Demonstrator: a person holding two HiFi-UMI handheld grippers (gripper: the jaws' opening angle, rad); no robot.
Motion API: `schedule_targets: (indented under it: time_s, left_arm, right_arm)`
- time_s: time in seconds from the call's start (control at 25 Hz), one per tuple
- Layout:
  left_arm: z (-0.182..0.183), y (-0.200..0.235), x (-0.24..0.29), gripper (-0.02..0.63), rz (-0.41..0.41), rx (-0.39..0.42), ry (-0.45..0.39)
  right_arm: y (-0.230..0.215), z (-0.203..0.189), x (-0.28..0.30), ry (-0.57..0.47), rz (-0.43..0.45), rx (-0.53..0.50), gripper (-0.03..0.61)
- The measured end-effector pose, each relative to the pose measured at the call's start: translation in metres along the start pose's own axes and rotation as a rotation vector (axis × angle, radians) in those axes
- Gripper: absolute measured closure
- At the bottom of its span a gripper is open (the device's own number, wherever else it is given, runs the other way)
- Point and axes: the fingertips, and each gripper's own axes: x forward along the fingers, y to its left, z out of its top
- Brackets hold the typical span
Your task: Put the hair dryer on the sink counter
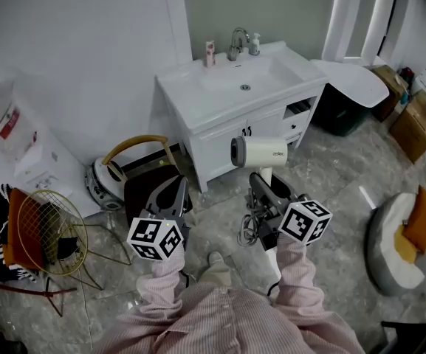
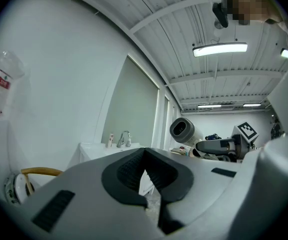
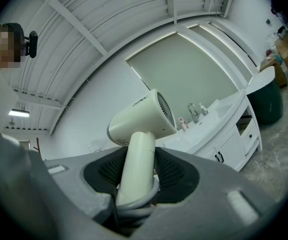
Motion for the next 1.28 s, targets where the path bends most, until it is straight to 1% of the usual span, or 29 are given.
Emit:
schedule_targets:
  time_s: [0.32, 0.64, 1.08, 1.28]
  left_arm:
    - [0.007, 0.047, 0.055, 0.617, -0.004, -0.026, 0.005]
    - [0.018, 0.101, 0.095, 0.616, 0.021, -0.037, -0.015]
    - [0.001, 0.136, 0.129, 0.617, 0.037, -0.058, 0.029]
    - [-0.005, 0.156, 0.162, 0.617, 0.049, -0.065, 0.038]
  right_arm:
    - [-0.027, 0.019, 0.069, 0.01, -0.01, -0.001, 0.408]
    - [-0.045, 0.028, 0.139, 0.027, -0.001, -0.008, 0.408]
    - [-0.078, 0.022, 0.185, 0.057, -0.019, 0.035, 0.408]
    - [-0.104, 0.026, 0.214, 0.061, -0.016, 0.05, 0.408]
